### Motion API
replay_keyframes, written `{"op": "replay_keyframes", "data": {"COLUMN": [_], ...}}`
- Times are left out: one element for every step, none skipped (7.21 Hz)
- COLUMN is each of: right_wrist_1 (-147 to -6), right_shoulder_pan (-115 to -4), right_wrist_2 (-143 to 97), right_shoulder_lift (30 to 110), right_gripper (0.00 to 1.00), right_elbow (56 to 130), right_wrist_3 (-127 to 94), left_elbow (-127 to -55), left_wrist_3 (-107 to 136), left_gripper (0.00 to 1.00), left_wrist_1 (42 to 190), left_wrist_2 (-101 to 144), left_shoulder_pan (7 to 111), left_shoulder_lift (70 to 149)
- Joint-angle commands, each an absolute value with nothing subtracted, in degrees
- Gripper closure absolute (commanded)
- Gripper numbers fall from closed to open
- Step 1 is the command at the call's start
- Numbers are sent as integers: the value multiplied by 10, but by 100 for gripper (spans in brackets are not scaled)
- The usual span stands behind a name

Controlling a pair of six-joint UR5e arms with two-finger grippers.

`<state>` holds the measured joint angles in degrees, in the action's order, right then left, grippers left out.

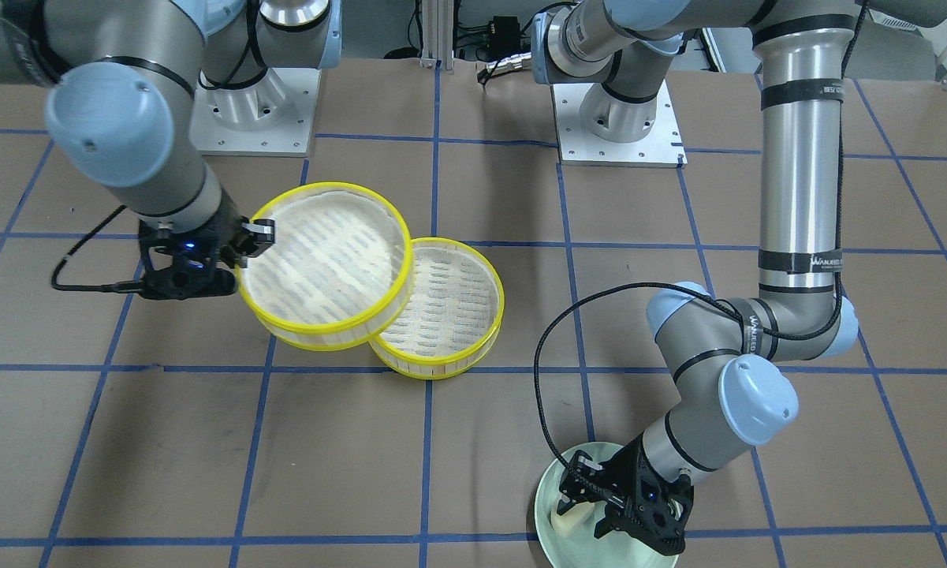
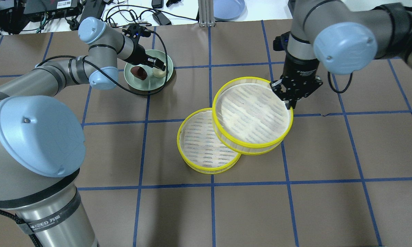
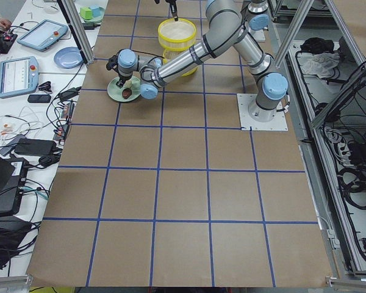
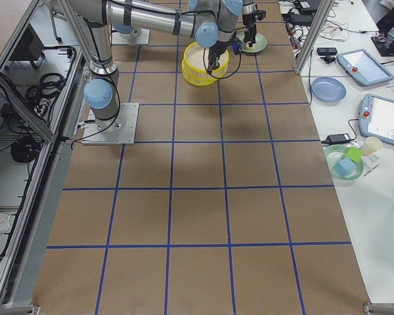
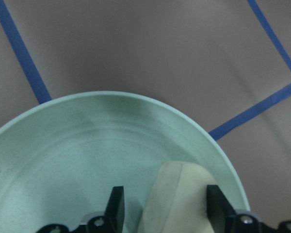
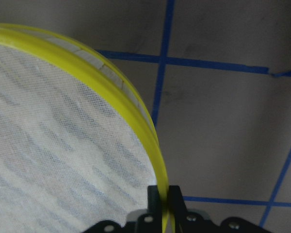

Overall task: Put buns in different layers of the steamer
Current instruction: 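Lift the top steamer tier aside with right gripper while left reaches plate, then grasp the white bun on the green plate with the left gripper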

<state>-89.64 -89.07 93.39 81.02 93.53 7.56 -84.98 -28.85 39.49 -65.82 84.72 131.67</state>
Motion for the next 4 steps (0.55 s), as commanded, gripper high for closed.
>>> {"op": "replay_keyframes", "data": {"right_wrist_1": [-879,-879,-879,-878], "right_shoulder_pan": [-808,-792,-791,-791], "right_wrist_2": [987,987,987,987], "right_shoulder_lift": [833,838,842,848], "right_gripper": [100,100,100,100], "right_elbow": [934,934,934,935], "right_wrist_3": [189,192,192,192], "left_elbow": [-850,-849,-849,-849], "left_wrist_3": [-302,-303,-299,-293], "left_gripper": [100,100,100,100], "left_wrist_1": [406,410,410,416], "left_wrist_2": [-659,-661,-664,-667], "left_shoulder_pan": [847,847,847,848], "left_shoulder_lift": [1311,1303,1289,1271]}}
